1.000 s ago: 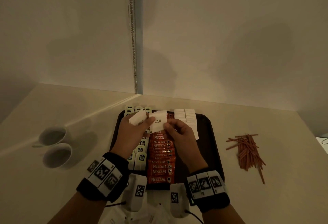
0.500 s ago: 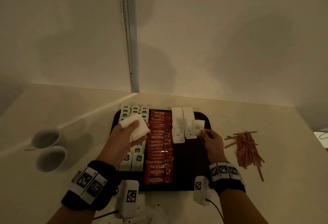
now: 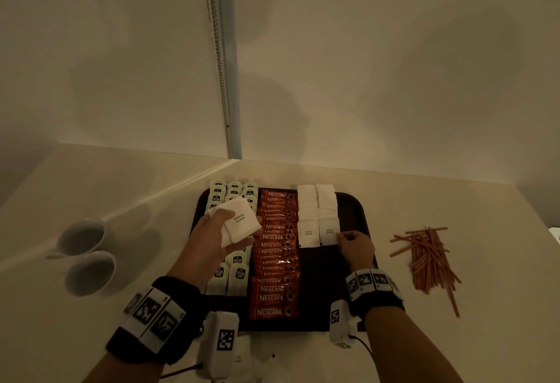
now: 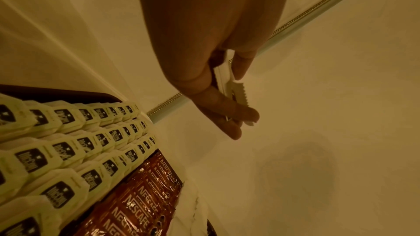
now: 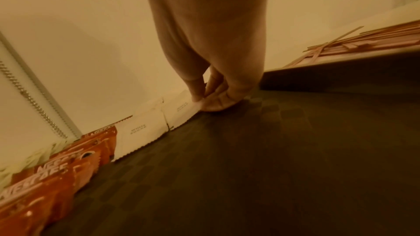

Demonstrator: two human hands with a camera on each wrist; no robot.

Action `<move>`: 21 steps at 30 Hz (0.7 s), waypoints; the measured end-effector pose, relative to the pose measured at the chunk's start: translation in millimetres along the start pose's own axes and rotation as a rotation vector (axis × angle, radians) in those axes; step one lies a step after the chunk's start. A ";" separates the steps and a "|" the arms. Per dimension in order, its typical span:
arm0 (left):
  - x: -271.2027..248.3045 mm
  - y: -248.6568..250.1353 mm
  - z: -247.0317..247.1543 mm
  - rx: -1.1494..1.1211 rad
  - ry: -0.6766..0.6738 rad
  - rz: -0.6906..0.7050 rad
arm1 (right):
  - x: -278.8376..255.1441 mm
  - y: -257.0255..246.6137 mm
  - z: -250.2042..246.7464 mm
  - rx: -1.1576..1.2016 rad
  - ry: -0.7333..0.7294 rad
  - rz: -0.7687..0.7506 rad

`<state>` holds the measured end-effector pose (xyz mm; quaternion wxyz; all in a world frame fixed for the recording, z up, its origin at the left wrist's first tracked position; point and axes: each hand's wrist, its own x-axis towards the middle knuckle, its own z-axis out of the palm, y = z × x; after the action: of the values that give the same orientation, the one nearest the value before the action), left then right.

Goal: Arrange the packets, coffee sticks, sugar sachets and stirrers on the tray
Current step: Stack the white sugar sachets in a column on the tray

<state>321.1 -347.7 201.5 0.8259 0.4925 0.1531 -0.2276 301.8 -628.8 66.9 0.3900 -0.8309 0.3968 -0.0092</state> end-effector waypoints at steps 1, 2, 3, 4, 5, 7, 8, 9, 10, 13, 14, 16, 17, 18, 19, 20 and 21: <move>-0.3 0.4 1.1 -0.006 -0.002 -0.005 | -0.4 -1.6 0.9 -0.007 0.014 0.002; -0.4 0.7 1.8 -0.008 0.002 -0.006 | -1.4 -3.2 1.2 -0.016 0.027 0.002; -0.7 1.2 2.7 0.000 0.005 -0.002 | -2.1 -3.9 1.3 -0.030 0.037 0.000; -1.2 1.9 3.4 0.016 0.005 0.007 | -3.1 -4.3 1.0 -0.045 0.039 0.000; -1.7 2.6 3.7 0.035 0.005 0.018 | -4.2 -5.1 0.1 -0.056 0.044 0.000; -2.0 3.0 4.3 0.068 0.019 0.039 | -9.0 -11.2 -4.0 -0.033 0.061 -0.009; -1.9 2.9 4.7 0.089 0.031 0.050 | -14.1 -18.9 -7.2 0.007 0.068 -0.034; -1.9 2.9 5.4 0.119 0.044 0.063 | -21.8 -30.0 -11.1 0.071 0.050 -0.081; -2.0 3.0 6.1 0.158 0.054 0.078 | -33.4 -45.2 -15.4 0.155 -0.006 -0.150; -5.0 4.4 11.3 0.274 0.040 0.137 | -84.8 -97.1 -28.4 0.427 -0.373 -0.372; -7.2 4.9 14.2 0.302 0.028 0.161 | -99.8 -109.7 -30.0 0.438 -0.488 -0.433; -11.3 5.3 18.8 0.318 0.027 0.207 | -120.4 -123.9 -27.8 0.390 -0.579 -0.523; -12.9 4.8 19.0 0.307 0.038 0.224 | -126.6 -127.3 -26.3 0.393 -0.566 -0.537; -13.7 4.2 18.4 0.291 0.047 0.231 | -130.4 -129.0 -25.9 0.429 -0.537 -0.531; -14.9 3.6 17.0 0.285 0.045 0.226 | -132.9 -130.2 -26.7 0.491 -0.512 -0.506; -16.1 3.2 15.0 0.296 0.032 0.208 | -134.7 -131.6 -28.5 0.559 -0.499 -0.475; -17.5 2.3 12.8 0.321 0.015 0.183 | -136.2 -133.3 -31.4 0.611 -0.488 -0.463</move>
<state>307.9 -354.1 217.5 0.7528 0.6316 0.0755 -0.1692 285.2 -507.3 216.2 0.6873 -0.7222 0.0762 -0.0166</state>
